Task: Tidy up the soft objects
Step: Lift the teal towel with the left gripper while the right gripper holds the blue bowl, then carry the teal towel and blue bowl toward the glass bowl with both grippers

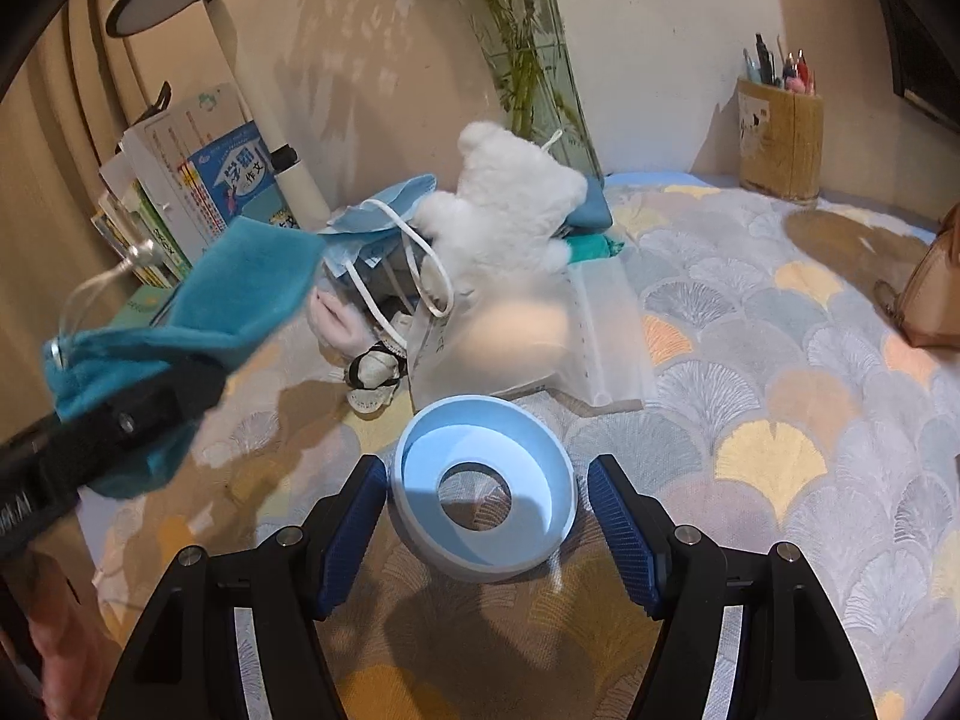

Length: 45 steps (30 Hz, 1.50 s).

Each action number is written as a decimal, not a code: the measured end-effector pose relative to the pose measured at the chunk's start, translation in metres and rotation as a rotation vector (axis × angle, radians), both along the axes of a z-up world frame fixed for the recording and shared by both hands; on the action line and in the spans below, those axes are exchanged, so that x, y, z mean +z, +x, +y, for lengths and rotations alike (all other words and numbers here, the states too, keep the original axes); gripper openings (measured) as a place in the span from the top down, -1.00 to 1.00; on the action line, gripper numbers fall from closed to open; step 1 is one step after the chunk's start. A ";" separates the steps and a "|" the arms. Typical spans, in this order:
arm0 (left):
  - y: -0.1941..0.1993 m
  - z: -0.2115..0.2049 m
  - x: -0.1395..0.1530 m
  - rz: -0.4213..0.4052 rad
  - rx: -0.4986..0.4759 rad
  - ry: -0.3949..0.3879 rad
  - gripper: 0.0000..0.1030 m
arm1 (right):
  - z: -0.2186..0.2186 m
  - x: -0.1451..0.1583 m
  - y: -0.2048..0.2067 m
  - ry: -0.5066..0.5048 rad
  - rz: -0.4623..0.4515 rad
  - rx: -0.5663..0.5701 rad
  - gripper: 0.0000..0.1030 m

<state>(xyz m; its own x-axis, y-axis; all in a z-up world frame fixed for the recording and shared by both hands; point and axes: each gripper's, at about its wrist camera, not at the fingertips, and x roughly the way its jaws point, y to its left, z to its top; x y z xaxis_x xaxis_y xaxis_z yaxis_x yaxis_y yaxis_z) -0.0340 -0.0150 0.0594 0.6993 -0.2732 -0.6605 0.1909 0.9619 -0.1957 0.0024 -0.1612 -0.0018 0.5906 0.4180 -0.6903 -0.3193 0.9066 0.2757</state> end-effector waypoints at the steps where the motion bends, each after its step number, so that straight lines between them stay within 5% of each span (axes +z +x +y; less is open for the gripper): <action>1: -0.002 -0.004 0.000 0.001 -0.001 0.005 0.78 | 0.000 0.000 0.000 0.000 -0.004 0.001 -0.32; 12: -0.002 -0.028 -0.006 0.017 -0.048 0.053 0.78 | -0.012 0.001 0.002 0.054 -0.008 -0.011 -0.32; 24: -0.003 -0.021 -0.016 0.047 -0.030 0.004 0.78 | -0.013 0.003 0.000 0.048 -0.024 -0.016 -0.32; 30: 0.005 -0.033 0.008 0.006 -0.070 0.009 0.78 | -0.027 0.004 0.005 0.017 0.058 -0.073 -0.24; 36: 0.014 -0.082 0.029 -0.031 -0.181 0.010 0.78 | -0.086 0.023 -0.007 0.099 0.060 -0.139 0.14; 44: 0.011 -0.079 0.053 -0.093 -0.154 0.028 0.78 | -0.130 0.015 -0.012 0.161 0.059 -0.125 0.14; 45: 0.011 -0.070 0.055 -0.092 -0.133 0.026 0.78 | -0.128 0.015 -0.011 0.167 0.064 -0.110 0.00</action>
